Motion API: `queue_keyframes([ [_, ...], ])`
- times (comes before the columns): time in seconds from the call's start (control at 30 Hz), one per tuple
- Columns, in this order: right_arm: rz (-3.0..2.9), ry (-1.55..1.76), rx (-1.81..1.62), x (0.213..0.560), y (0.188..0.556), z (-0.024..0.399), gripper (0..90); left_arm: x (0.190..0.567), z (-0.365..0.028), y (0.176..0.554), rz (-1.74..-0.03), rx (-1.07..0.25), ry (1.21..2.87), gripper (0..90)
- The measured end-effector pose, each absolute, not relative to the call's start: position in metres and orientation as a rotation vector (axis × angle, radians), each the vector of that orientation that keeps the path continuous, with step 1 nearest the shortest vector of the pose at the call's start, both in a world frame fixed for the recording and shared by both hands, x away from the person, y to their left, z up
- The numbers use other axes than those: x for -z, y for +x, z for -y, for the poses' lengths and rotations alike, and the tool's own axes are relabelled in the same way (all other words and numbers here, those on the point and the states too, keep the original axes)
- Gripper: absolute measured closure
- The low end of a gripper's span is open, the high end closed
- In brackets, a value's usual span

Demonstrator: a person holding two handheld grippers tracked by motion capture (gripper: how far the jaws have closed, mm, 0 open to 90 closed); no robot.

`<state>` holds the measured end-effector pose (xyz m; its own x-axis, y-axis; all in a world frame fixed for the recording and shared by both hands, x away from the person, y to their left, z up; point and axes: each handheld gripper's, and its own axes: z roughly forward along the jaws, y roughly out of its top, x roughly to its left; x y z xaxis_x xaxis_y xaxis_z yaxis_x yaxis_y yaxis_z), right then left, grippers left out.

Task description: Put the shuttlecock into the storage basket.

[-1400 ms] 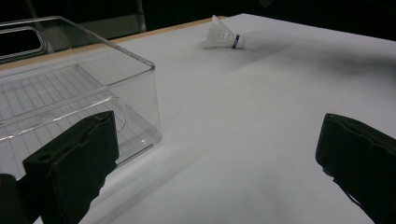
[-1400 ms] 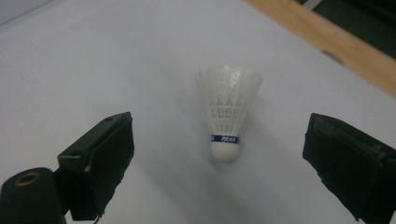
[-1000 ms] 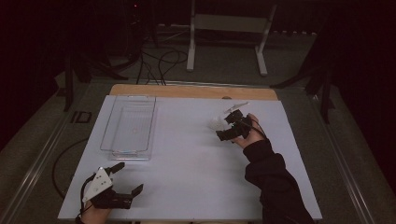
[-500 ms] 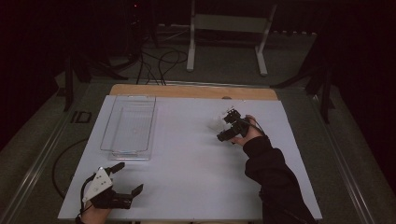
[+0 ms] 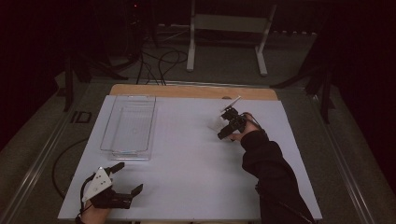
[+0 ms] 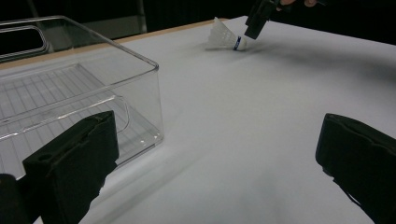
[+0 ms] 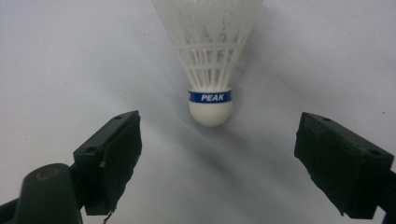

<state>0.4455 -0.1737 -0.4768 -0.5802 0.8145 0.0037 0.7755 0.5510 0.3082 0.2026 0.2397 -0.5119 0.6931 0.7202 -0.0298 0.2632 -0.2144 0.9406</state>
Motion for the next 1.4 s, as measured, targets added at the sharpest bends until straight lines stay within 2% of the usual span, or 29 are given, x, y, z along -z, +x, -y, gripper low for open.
queue_keyframes([
  [0.17,-2.652,1.368,-0.386,0.478,0.448,0.171,16.5,0.512,-0.24,0.202,-0.786,-0.509,1.783,0.2],
  [0.2,-2.659,1.368,-0.385,0.479,0.448,0.171,21.1,0.512,-0.24,0.202,-0.786,-0.51,1.783,0.2],
  [0.37,-2.658,1.387,-0.331,0.481,0.452,0.168,26.2,0.512,-0.24,0.203,-0.785,-0.507,1.783,0.2],
  [0.43,-2.662,1.385,-0.307,0.482,0.453,0.167,34.3,0.512,-0.24,0.203,-0.785,-0.505,1.782,0.2],
  [0.5,-2.659,1.384,-0.299,0.481,0.455,0.166,36.3,0.512,-0.241,0.203,-0.787,-0.503,1.781,0.2],
  [0.57,-2.666,1.395,-0.3,0.48,0.456,0.165,42.5,0.512,-0.241,0.203,-0.787,-0.502,1.777,0.2],
  [0.7,-2.676,1.375,-0.256,0.481,0.459,0.161,41.8,0.512,-0.241,0.203,-0.788,-0.501,1.777,0.2],
  [0.87,-2.692,1.364,-0.227,0.483,0.462,0.155,50.7,0.512,-0.241,0.203,-0.787,-0.5,1.778,0.2],
  [1.2,-2.692,1.367,-0.205,0.485,0.467,0.154,49.9,0.512,-0.24,0.203,-0.784,-0.5,1.783,0.2],
  [1.4,-2.707,1.374,-0.171,0.496,0.47,0.152,58.1,0.513,-0.24,0.203,-0.785,-0.496,1.795,0.2],
])
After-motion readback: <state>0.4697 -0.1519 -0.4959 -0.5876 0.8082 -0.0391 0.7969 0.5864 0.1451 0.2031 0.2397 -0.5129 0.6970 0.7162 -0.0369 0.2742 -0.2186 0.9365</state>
